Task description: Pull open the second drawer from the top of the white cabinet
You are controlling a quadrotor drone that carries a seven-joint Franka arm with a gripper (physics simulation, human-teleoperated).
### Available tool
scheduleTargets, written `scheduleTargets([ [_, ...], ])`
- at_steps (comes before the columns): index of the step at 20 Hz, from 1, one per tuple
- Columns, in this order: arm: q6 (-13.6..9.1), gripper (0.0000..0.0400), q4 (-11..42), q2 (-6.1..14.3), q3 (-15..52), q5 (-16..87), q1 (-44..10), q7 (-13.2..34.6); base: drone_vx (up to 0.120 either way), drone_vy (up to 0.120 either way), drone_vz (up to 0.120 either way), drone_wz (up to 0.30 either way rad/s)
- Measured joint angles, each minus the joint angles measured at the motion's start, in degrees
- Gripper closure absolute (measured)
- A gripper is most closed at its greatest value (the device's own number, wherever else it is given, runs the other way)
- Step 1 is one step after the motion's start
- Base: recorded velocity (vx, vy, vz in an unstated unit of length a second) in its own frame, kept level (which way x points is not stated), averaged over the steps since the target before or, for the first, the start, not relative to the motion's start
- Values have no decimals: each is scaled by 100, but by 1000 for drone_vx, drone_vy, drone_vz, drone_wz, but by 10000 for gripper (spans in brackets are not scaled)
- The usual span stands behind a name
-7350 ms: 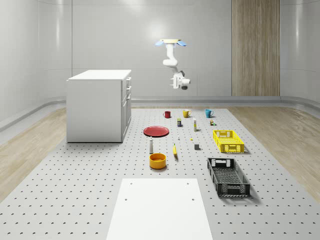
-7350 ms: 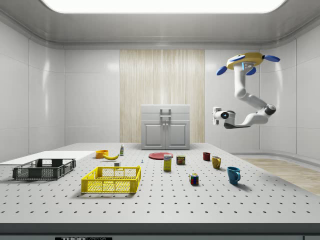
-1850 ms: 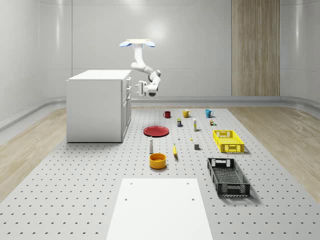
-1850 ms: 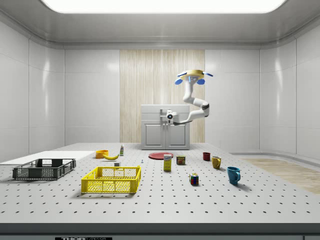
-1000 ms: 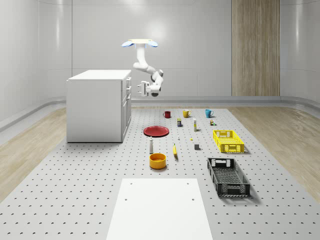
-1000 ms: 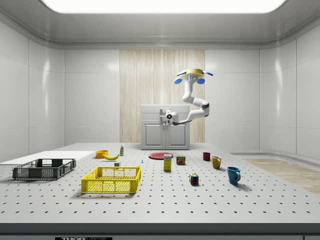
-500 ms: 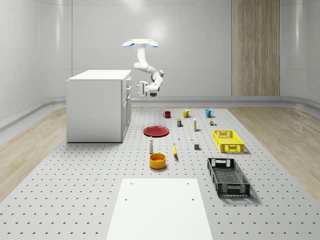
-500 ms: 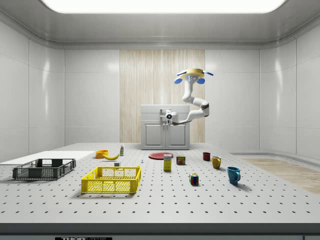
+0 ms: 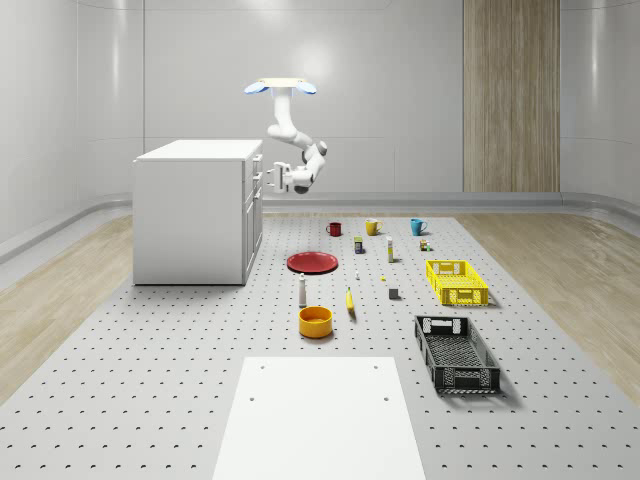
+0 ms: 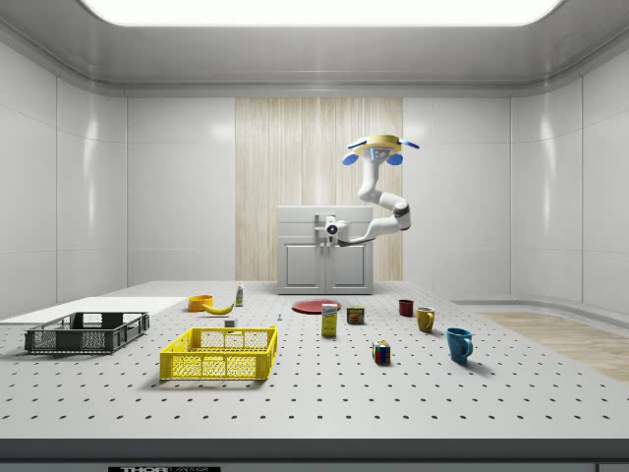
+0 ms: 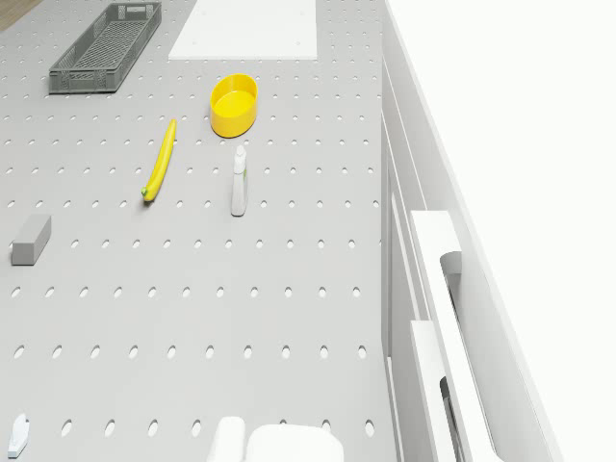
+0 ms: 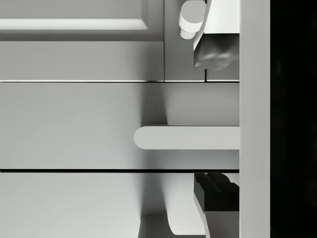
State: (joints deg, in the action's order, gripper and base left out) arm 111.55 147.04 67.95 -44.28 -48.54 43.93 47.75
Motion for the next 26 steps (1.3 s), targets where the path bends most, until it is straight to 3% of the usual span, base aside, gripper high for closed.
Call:
scheduleTargets([
  [5,211,100,101,-66,181,-206,70,-82,0,0,0,0],
  [15,422,100,192,-177,395,-476,135,-200,0,0,0,0],
  [26,447,100,184,-264,506,-620,118,-245,0,0,0,0],
])
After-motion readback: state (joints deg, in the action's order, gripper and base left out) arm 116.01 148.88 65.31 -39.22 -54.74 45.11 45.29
